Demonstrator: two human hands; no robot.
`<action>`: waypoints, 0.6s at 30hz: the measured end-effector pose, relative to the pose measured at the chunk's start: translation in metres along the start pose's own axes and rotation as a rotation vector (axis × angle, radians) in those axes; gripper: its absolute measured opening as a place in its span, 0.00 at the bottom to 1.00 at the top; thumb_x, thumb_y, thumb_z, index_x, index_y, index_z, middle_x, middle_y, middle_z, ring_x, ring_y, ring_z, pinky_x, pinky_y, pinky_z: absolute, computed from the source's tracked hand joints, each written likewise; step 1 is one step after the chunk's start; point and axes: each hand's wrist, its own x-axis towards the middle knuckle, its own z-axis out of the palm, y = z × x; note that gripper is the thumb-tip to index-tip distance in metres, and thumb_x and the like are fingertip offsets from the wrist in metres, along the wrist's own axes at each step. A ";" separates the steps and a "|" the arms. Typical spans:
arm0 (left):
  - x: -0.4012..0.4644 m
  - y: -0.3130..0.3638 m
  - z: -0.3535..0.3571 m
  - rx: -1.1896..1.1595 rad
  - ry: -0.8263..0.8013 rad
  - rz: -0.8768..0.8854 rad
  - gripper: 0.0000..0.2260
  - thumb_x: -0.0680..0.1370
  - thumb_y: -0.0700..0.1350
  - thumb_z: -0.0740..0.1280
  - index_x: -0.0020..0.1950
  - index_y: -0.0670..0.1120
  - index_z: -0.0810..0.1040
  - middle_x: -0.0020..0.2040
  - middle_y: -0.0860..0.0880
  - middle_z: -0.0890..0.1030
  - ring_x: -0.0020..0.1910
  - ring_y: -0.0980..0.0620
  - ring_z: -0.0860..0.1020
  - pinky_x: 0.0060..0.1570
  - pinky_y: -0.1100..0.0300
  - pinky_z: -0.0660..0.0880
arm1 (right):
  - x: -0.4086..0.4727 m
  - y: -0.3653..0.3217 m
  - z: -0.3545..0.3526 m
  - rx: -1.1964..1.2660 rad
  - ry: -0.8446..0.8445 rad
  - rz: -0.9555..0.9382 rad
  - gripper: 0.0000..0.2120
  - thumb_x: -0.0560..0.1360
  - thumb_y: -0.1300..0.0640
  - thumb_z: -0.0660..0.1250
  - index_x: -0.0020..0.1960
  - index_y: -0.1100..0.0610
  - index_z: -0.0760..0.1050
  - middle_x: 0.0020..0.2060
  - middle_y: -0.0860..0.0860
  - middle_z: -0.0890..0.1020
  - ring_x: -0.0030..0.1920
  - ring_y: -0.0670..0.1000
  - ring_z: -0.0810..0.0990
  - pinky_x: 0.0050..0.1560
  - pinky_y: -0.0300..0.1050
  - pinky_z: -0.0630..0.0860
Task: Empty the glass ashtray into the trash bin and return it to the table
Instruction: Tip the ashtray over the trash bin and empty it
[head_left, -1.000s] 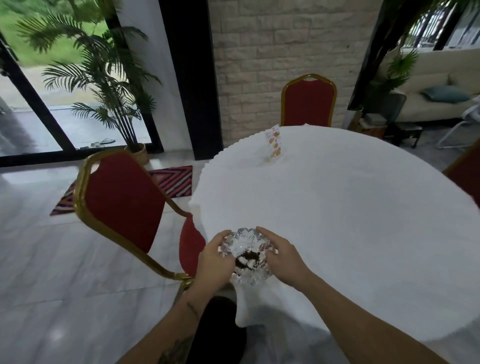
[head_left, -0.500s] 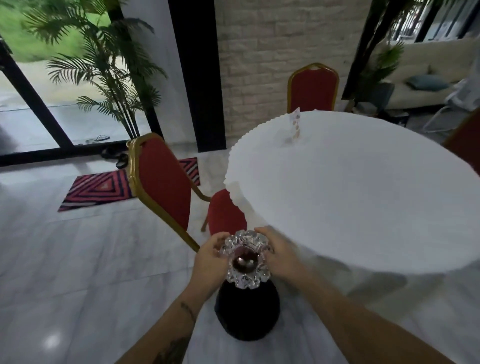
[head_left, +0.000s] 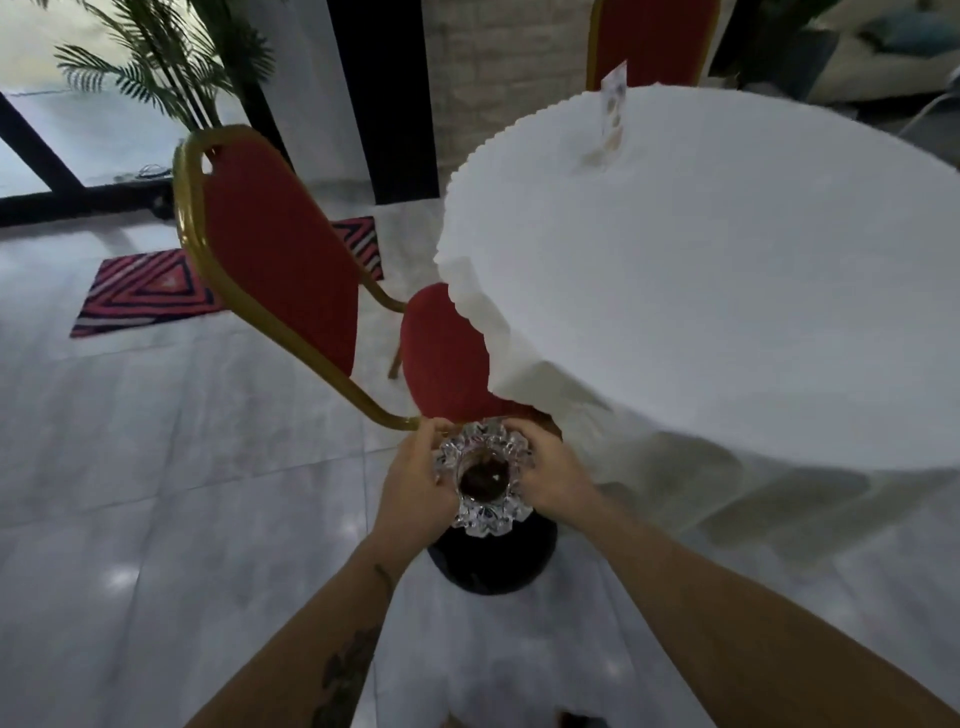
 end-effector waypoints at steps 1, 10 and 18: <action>0.006 -0.012 0.009 0.005 -0.002 0.009 0.22 0.73 0.41 0.66 0.63 0.61 0.70 0.57 0.54 0.79 0.56 0.54 0.78 0.56 0.47 0.79 | 0.008 0.015 0.009 0.000 0.002 -0.005 0.25 0.71 0.58 0.72 0.65 0.41 0.73 0.58 0.41 0.82 0.59 0.44 0.80 0.64 0.50 0.76; 0.069 -0.162 0.120 -0.007 0.038 0.100 0.24 0.69 0.47 0.63 0.65 0.56 0.74 0.63 0.52 0.79 0.62 0.52 0.77 0.62 0.49 0.76 | 0.084 0.166 0.098 0.139 0.005 -0.128 0.22 0.75 0.68 0.68 0.61 0.45 0.74 0.56 0.41 0.80 0.58 0.39 0.79 0.61 0.42 0.77; 0.099 -0.276 0.201 0.000 0.038 0.130 0.24 0.74 0.35 0.66 0.70 0.48 0.74 0.62 0.49 0.81 0.58 0.54 0.79 0.59 0.60 0.74 | 0.122 0.276 0.151 0.057 -0.036 -0.214 0.35 0.73 0.71 0.66 0.63 0.33 0.66 0.62 0.44 0.77 0.57 0.52 0.81 0.58 0.64 0.78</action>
